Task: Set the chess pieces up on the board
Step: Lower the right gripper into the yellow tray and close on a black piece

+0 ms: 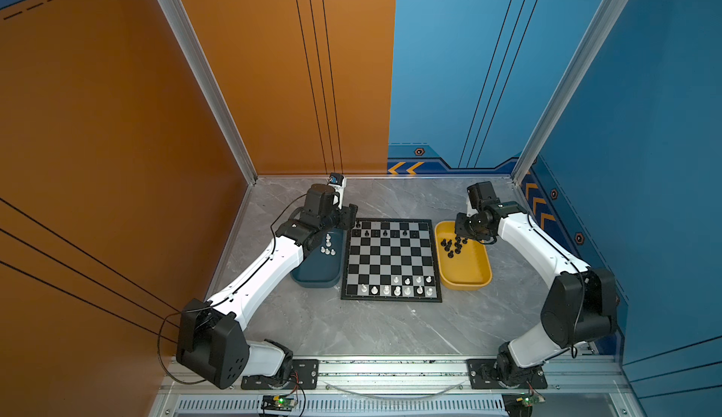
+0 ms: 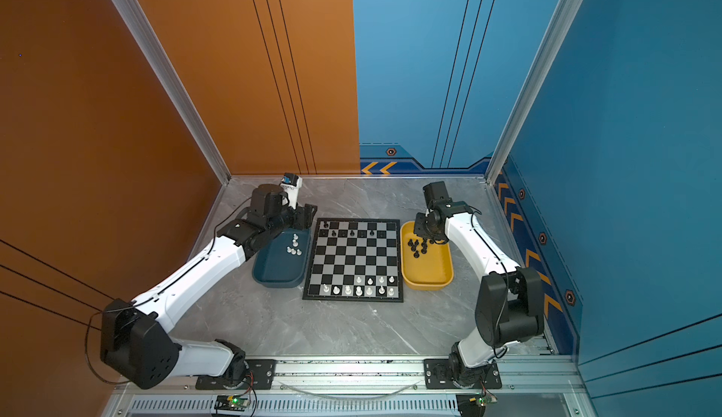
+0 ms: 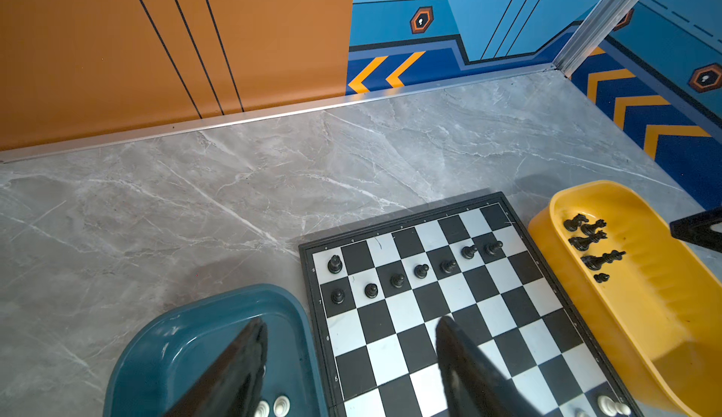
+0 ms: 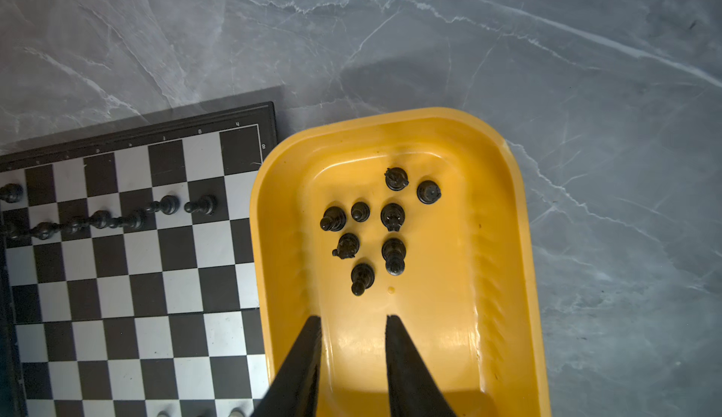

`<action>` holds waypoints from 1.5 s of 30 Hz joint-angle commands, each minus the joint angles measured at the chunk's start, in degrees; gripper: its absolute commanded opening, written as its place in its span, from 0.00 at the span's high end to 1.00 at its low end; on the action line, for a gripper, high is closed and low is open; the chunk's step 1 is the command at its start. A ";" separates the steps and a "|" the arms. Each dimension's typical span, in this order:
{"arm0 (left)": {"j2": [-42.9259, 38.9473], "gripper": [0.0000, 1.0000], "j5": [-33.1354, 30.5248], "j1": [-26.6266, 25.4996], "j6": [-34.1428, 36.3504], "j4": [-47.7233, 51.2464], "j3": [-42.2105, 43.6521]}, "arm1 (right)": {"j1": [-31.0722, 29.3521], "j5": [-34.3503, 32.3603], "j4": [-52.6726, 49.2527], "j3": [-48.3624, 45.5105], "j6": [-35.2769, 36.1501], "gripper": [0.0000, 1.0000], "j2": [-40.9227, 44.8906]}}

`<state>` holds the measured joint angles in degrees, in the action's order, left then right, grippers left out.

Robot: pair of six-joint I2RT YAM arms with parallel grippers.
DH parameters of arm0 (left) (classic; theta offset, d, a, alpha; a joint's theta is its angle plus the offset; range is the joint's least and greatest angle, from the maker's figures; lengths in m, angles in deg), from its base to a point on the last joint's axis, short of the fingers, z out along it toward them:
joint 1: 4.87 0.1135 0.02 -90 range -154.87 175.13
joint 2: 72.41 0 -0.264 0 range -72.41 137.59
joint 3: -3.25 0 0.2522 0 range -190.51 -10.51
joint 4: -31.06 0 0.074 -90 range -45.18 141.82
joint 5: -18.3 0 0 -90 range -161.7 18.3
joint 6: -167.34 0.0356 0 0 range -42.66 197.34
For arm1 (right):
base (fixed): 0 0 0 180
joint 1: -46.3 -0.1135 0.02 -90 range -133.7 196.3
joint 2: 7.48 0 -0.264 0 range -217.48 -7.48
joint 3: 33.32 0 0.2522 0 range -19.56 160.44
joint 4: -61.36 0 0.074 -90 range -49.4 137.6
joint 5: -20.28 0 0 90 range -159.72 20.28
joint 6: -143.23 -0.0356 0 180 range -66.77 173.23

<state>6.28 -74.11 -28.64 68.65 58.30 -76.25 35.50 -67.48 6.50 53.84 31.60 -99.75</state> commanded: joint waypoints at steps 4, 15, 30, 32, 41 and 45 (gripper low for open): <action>0.58 0.30 -2.07 -0.57 -0.63 1.57 -2.20 | -0.82 1.96 0.26 1.76 1.23 0.77 -4.12; 1.20 0.30 -1.63 -0.58 -0.46 1.55 -2.23 | -3.10 0.50 -2.11 1.31 2.27 0.81 -6.92; 2.17 0.30 -0.89 -0.58 -0.32 1.52 -2.69 | -3.02 -2.50 -2.45 2.62 2.12 0.80 -9.58; 2.33 0.30 -0.84 -0.58 -0.28 1.47 -2.73 | -2.64 -3.35 -2.48 3.31 2.07 0.80 -8.96; 2.78 0.30 -0.83 -0.50 -0.20 1.29 -2.54 | 0.91 -3.65 -2.98 6.86 4.51 0.77 -9.37; 2.73 0.30 -0.92 -0.49 -0.10 1.29 -2.40 | 2.15 -3.49 -3.12 7.62 5.98 0.75 -11.45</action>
<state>8.78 -74.72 -28.84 68.67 58.89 -76.99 37.02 -69.95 5.63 60.25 35.49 -109.22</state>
